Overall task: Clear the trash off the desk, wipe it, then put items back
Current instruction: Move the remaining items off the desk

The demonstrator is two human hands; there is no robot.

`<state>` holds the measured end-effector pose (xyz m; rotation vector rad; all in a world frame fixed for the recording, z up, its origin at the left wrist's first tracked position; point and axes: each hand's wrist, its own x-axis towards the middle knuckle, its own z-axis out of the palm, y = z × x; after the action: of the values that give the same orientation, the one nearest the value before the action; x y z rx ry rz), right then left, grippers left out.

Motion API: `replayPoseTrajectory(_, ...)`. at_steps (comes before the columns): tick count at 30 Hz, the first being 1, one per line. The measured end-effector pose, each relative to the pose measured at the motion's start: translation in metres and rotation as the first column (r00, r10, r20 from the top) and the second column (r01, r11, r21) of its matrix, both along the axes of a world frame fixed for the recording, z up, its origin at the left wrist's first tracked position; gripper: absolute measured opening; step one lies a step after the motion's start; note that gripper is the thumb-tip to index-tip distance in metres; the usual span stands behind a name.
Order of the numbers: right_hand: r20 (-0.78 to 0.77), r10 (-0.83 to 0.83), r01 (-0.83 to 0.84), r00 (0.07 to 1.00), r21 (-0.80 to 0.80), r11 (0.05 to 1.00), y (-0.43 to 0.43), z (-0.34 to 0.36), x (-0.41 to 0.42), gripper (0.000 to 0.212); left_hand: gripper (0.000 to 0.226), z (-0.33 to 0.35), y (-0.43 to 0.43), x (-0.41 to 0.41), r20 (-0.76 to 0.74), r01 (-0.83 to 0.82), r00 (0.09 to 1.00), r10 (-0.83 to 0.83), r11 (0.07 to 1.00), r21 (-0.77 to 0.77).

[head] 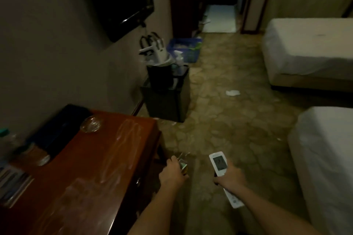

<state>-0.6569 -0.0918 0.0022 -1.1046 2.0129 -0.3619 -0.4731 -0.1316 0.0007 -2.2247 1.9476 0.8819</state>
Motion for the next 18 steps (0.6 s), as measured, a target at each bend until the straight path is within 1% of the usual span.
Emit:
replayPoseTrajectory(6,0.004,-0.264,0.264,0.965,0.0,0.965,0.016,-0.001,-0.151,0.063,0.059,0.001,-0.023,-0.173,0.013,0.264,0.964,-0.265,0.964,0.036)
replayPoseTrajectory(9,-0.014,-0.389,0.389,0.921,0.009,0.921,0.032,-0.005,-0.232,0.063,0.061,-0.001,-0.031,-0.261,-0.03,0.381,0.924,-0.38,0.924,0.027)
replayPoseTrajectory(12,0.001,-0.522,0.522,0.853,-0.001,0.853,0.051,-0.013,-0.309,0.066,0.062,-0.002,-0.041,-0.34,-0.05,0.522,0.852,-0.521,0.852,0.037)
replayPoseTrajectory(15,0.01,-0.625,0.625,0.78,0.03,0.78,0.071,-0.014,-0.364,0.059,0.062,-0.003,-0.047,-0.407,-0.045,0.632,0.775,-0.631,0.774,0.043)
replayPoseTrajectory(18,0.01,-0.744,0.744,0.668,0.031,0.668,0.084,-0.021,-0.408,0.067,0.059,-0.01,-0.055,-0.472,-0.05,0.718,0.696,-0.717,0.694,0.043)
